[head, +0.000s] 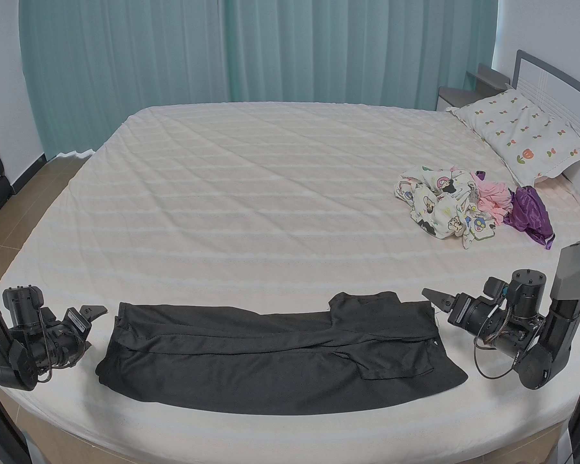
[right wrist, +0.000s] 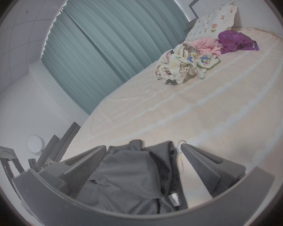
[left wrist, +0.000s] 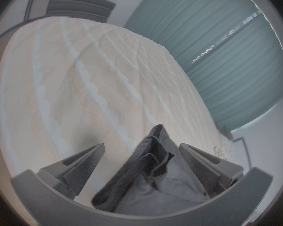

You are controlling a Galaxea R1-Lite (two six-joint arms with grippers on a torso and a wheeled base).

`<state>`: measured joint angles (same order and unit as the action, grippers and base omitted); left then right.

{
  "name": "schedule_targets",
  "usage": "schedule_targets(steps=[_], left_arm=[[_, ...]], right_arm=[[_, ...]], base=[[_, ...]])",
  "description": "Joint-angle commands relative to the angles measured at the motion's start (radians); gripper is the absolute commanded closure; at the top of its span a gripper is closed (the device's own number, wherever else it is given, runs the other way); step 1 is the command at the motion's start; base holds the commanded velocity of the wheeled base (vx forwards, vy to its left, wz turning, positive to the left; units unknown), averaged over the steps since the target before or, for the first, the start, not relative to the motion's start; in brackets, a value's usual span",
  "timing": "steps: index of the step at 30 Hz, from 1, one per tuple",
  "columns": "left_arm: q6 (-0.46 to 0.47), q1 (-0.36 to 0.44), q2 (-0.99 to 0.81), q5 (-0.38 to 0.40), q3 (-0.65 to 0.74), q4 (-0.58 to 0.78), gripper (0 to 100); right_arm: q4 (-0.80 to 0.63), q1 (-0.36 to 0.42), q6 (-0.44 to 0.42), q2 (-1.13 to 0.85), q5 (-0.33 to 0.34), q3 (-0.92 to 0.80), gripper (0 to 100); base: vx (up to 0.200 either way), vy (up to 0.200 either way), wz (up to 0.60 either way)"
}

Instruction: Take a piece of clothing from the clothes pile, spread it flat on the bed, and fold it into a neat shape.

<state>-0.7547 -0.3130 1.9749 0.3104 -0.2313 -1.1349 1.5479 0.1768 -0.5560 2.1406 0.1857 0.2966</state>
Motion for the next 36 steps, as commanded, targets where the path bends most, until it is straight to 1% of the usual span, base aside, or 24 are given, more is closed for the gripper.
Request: schedule_targets(steps=[1,2,3,5,9,11,14,16,23,30,36], left_arm=[[-0.164,0.002,-0.136,0.075,0.04,0.01,0],[-0.172,0.003,-0.142,0.081,0.044,0.009,0],[-0.199,0.003,-0.153,0.122,0.063,0.007,0],[-0.204,0.003,-0.153,0.156,0.069,0.007,0],[-0.204,0.006,-0.136,0.17,0.09,0.007,0],[-0.203,0.023,-0.105,0.17,0.092,0.001,0],[-0.198,0.034,-0.073,0.167,0.089,-0.008,0],[-0.203,0.049,-0.047,0.17,0.081,-0.008,0],[-0.204,0.098,0.001,0.168,0.09,-0.011,0],[-0.198,0.098,0.005,0.168,0.099,-0.009,0],[-0.196,0.101,0.009,0.165,0.104,-0.011,0]], right_arm=[[-0.088,0.061,-0.03,-0.047,0.018,0.101,0],[-0.098,0.066,-0.035,-0.047,0.018,0.11,0],[-0.17,0.087,-0.061,-0.047,0.023,0.156,0],[-0.255,0.093,-0.076,-0.044,0.041,0.217,0],[-0.373,0.089,-0.098,-0.038,0.112,0.283,0],[-0.394,0.087,-0.108,-0.036,0.124,0.279,0],[-0.384,0.082,-0.116,-0.011,0.121,0.263,0],[-0.374,0.064,-0.108,0.015,0.118,0.254,0],[-0.374,0.056,-0.108,0.012,0.123,0.259,0],[-0.373,0.058,-0.105,0.012,0.116,0.256,0],[-0.371,0.073,-0.059,0.027,0.109,0.24,0]], base=[[0.0,0.0,0.0],[0.0,0.0,0.0],[0.0,0.0,0.0],[0.0,0.0,0.0],[0.0,0.0,0.0],[0.0,0.0,0.0],[0.0,0.0,0.0],[0.0,0.0,0.0],[0.0,0.0,0.0],[0.0,0.0,0.0],[0.0,0.0,0.0]])
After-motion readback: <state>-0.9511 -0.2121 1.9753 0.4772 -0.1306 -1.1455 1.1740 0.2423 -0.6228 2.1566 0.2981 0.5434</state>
